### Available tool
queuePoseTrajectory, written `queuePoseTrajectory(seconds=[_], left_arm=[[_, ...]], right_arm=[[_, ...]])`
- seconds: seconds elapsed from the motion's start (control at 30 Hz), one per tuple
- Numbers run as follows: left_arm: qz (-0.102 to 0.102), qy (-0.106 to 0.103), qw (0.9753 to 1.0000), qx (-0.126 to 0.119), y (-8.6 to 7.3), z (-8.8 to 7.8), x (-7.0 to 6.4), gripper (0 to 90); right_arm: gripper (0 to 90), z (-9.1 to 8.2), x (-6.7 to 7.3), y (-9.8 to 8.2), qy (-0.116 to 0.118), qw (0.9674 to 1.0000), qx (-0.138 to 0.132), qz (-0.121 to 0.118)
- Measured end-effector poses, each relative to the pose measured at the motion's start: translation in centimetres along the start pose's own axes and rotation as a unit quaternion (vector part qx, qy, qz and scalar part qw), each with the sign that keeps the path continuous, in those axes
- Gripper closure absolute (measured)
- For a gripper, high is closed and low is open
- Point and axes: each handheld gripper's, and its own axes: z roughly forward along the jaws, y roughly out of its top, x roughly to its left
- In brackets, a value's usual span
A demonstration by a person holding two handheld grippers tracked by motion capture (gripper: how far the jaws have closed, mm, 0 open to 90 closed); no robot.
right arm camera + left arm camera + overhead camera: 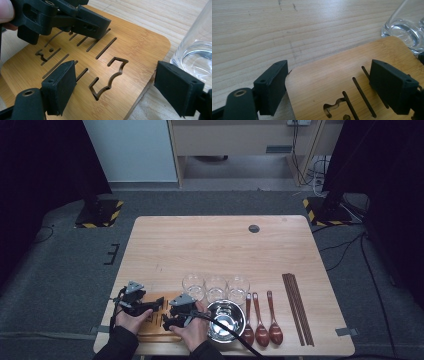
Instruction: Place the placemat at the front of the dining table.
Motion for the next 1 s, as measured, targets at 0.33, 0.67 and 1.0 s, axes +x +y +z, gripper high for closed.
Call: queuePoseTrajectory(seconds=[0.33,0.67,1.0], left_arm=[[-0.008,0.004,0.9999,-0.010,0.5,-1.2,-0.1,16.2],[-0.018,0.006,0.9997,-0.014,0.9,-2.1,-0.1,16.3],[-0.020,0.010,0.9995,-0.024,1.4,-2.9,-0.2,16.3]], right_arm=[[17.8,-0.8,0.4,1.0,0.001,0.9998,-0.006,-0.018],[17.7,-1.4,0.6,1.6,0.005,0.9994,-0.015,-0.029],[17.7,-2.0,0.7,2.5,0.005,0.9991,-0.014,-0.040]])
